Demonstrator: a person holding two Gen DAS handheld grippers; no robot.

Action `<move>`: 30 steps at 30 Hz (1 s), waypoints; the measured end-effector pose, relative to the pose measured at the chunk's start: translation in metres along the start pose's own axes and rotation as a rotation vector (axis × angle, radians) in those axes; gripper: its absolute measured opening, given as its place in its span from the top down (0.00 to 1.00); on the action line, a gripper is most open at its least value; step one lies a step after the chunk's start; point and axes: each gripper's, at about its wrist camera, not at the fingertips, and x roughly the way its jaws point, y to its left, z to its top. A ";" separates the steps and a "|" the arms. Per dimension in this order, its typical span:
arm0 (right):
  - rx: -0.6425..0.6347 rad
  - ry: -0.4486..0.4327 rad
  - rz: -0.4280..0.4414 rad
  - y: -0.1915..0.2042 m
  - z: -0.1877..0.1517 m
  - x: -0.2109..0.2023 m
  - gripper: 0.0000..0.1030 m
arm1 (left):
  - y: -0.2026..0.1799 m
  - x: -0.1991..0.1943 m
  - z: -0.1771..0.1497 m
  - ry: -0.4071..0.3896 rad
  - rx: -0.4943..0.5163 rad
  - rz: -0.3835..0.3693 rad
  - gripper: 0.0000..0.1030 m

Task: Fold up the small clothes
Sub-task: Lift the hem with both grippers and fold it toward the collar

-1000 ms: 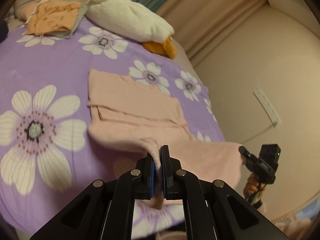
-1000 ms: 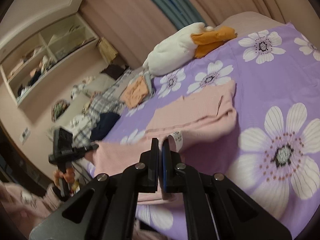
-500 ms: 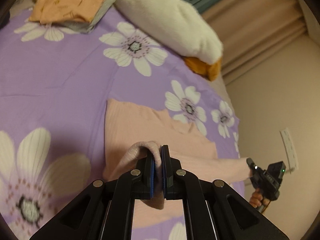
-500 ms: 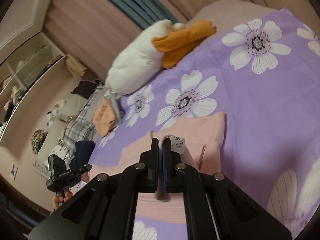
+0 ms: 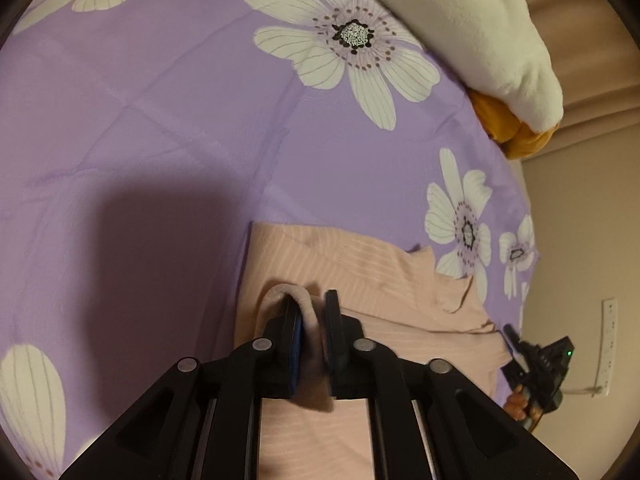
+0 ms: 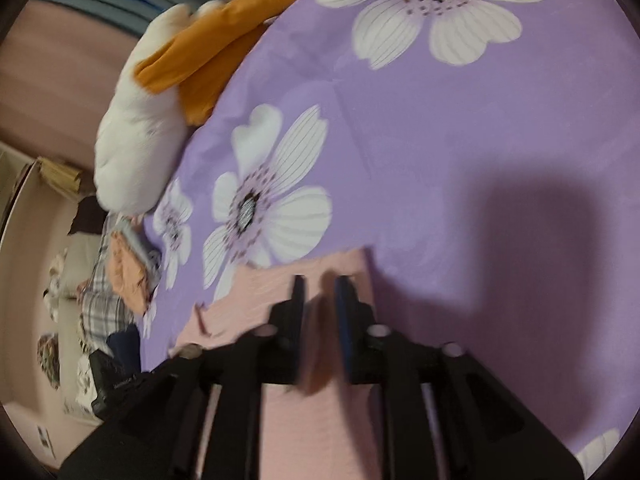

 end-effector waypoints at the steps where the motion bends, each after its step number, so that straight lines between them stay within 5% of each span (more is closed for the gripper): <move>1: -0.003 -0.013 -0.008 0.000 0.003 -0.002 0.61 | 0.000 -0.001 0.001 0.005 0.005 -0.003 0.90; 4: -0.023 -0.040 -0.018 0.001 0.008 -0.009 0.60 | 0.003 -0.005 0.004 0.005 0.003 0.012 0.80; 6: -0.052 -0.056 -0.028 0.005 0.010 -0.017 0.60 | 0.009 -0.019 0.007 -0.037 -0.013 0.044 0.28; 7: -0.077 -0.063 -0.025 0.009 0.009 -0.022 0.60 | 0.012 -0.026 0.011 -0.070 -0.030 0.048 0.21; 11: -0.189 -0.063 0.003 0.026 -0.002 -0.032 0.60 | 0.012 -0.054 0.007 -0.148 0.002 0.058 0.21; 15: -0.384 -0.009 0.019 0.051 -0.036 -0.044 0.64 | -0.016 -0.064 -0.027 -0.151 0.217 0.094 0.21; 23: -0.733 0.141 -0.124 0.071 -0.104 -0.011 0.80 | -0.053 -0.007 -0.094 -0.014 0.581 0.203 0.44; 26: -0.811 0.135 -0.226 0.076 -0.098 0.021 0.85 | -0.060 0.018 -0.082 -0.044 0.601 0.263 0.44; 30: -0.785 0.054 -0.277 0.094 -0.067 0.046 0.83 | -0.068 0.028 -0.038 -0.143 0.485 0.280 0.44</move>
